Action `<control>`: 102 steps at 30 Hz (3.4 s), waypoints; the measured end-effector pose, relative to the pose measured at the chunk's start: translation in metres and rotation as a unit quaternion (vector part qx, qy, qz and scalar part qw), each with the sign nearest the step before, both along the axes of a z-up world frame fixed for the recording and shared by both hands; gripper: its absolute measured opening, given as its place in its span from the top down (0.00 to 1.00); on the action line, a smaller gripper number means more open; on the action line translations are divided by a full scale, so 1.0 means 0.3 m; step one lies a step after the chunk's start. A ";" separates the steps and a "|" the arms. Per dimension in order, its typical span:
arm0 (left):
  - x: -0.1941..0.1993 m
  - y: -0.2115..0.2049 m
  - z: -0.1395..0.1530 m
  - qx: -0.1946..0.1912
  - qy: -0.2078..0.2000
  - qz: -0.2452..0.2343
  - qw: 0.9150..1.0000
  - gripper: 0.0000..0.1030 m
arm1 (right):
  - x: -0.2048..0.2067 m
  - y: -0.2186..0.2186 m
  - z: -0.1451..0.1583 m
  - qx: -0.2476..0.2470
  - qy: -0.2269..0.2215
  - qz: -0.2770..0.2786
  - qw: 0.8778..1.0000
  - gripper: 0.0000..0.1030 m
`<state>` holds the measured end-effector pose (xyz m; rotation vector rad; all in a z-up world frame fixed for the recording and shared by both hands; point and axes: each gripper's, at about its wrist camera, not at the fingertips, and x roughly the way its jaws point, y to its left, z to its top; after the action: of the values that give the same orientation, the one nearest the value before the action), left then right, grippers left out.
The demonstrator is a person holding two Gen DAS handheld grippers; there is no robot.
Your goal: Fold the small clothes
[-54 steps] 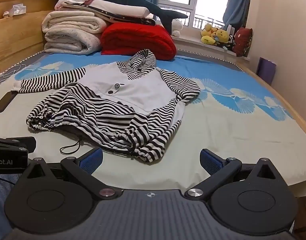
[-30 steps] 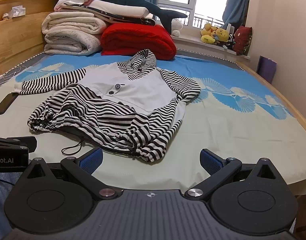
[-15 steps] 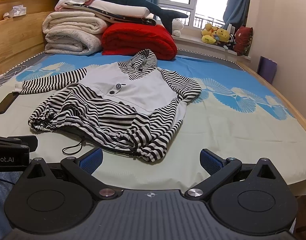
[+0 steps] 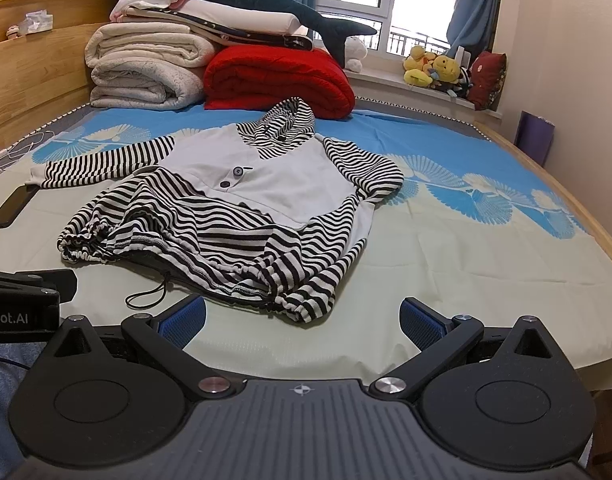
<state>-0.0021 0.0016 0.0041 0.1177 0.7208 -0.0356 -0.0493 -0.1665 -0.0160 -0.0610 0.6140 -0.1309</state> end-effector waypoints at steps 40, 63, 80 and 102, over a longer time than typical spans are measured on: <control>0.227 0.100 -0.131 -0.042 0.083 0.046 0.995 0.00 | 0.180 -0.071 -0.138 0.072 0.095 -0.017 0.993 0.01; 0.904 0.474 -0.414 -0.057 0.132 0.206 0.968 0.00 | 0.669 -0.387 -0.415 0.244 0.153 -0.100 0.952 0.03; 0.663 0.265 -0.406 -0.040 0.165 0.022 0.985 0.25 | 0.488 -0.623 -0.347 0.232 0.157 -0.064 0.958 0.89; 0.689 0.016 -0.435 0.041 0.120 -0.201 0.971 0.80 | 0.655 -0.191 -0.402 -0.031 0.145 0.138 0.979 0.55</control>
<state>0.2047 0.0065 -0.1265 0.3425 0.9305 -0.4145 0.1471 -0.2237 -0.1365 -0.2285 0.8857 0.1301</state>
